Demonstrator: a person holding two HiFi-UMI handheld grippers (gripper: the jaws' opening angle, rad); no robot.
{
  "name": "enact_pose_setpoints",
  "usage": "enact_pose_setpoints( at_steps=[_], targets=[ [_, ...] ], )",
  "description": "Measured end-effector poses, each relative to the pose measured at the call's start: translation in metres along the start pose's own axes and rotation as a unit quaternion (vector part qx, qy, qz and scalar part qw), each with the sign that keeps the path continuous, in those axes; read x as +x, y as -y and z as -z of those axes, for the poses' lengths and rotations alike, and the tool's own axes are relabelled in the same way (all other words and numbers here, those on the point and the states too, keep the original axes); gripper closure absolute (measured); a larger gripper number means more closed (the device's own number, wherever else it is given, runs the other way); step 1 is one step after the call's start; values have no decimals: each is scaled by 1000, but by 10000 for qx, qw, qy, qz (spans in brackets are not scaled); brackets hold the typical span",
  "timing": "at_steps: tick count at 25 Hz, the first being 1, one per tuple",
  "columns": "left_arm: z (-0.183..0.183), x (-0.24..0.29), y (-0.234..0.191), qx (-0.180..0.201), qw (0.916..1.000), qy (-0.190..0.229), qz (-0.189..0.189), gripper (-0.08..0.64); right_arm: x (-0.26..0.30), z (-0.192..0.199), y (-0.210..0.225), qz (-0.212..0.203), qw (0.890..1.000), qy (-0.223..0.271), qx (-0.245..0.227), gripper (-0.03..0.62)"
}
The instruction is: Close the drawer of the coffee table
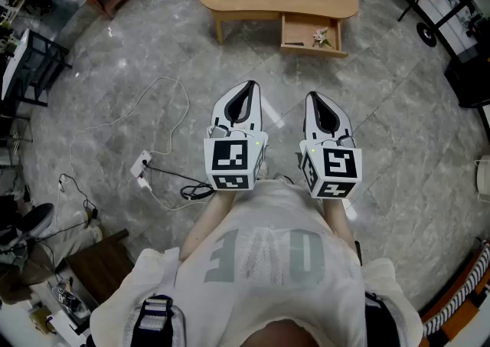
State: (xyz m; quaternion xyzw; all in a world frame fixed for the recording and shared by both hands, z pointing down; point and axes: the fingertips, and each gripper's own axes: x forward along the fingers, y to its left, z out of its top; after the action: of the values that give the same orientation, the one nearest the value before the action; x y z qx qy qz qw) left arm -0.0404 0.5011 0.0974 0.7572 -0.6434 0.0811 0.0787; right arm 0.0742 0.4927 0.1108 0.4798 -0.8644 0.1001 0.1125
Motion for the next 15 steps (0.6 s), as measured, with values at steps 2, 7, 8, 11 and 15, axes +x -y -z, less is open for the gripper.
enact_pose_setpoints(
  at_steps=[2,7,8,11,15],
  targets=[
    [0,3,-1,-22,10000,11,24,552,3,-1,0,-2,10000,7,17,586],
    [0,6,-9,-29,10000,12,81,552,9,-1,-7,-4,10000,-12,-37,588],
    [0,7,-11,-53,9999,8,95,554,10,-1,-9,2,10000,-20,-41,588],
    [0,10,-17,-108,9998,9,152,553,15,-2,-12,32,10000,-47,-62,588],
    [-1,10,-29,-162,9996,41,210,553,21,-4,-22,58,10000,-40,-46,588]
  ],
)
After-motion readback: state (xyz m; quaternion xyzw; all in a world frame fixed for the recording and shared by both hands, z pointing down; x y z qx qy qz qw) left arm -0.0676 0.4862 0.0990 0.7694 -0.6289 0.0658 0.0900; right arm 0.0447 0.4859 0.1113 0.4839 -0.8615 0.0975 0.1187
